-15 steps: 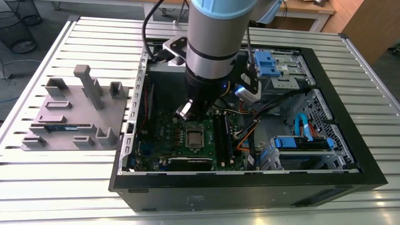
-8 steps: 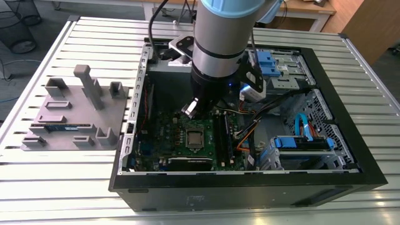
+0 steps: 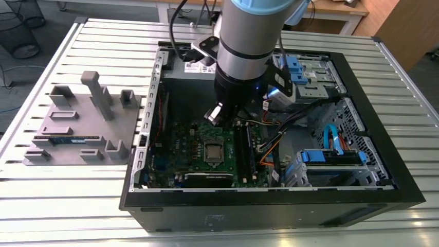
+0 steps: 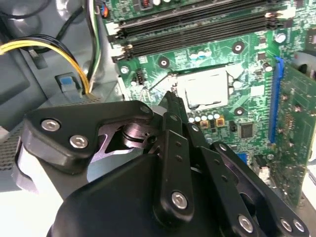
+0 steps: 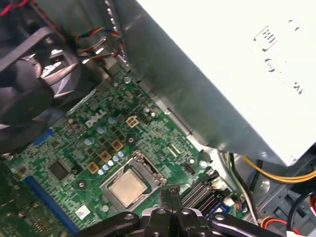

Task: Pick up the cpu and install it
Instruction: 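Install the first cpu locking lever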

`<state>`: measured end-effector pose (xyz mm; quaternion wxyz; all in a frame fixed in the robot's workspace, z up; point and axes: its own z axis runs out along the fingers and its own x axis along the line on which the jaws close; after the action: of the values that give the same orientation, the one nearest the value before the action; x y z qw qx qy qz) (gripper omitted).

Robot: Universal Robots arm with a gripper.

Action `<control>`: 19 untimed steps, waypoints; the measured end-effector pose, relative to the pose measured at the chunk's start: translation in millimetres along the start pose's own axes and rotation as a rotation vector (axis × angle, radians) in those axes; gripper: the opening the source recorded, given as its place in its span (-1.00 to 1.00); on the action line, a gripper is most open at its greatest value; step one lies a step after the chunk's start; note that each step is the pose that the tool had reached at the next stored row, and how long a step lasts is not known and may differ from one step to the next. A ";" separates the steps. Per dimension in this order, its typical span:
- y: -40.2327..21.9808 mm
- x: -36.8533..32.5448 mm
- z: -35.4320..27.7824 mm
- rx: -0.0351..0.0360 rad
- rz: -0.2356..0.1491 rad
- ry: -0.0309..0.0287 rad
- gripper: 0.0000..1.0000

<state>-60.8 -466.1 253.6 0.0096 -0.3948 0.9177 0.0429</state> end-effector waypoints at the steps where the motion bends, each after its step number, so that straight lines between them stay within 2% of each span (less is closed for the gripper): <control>1: 0.7 -1.4 0.1 -0.0001 0.000 0.0001 -0.79; 7: 1.3 -2.4 0.2 -0.0001 0.000 0.0000 -0.79; 8: 1.3 -2.4 0.2 -0.0025 0.000 -0.0031 -0.79; 10: 1.3 -2.4 0.2 -0.0126 -0.001 -0.0163 -0.79; 12: 1.3 -2.4 0.2 -0.0211 -0.002 -0.0254 -0.79; 16: 1.4 -2.6 -0.9 -0.0279 -0.003 -0.0325 -0.79; 19: 2.4 -3.9 -0.9 -0.0290 -0.004 -0.0335 -0.79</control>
<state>-59.9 -461.7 254.9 0.0193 -0.3957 0.9160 0.0628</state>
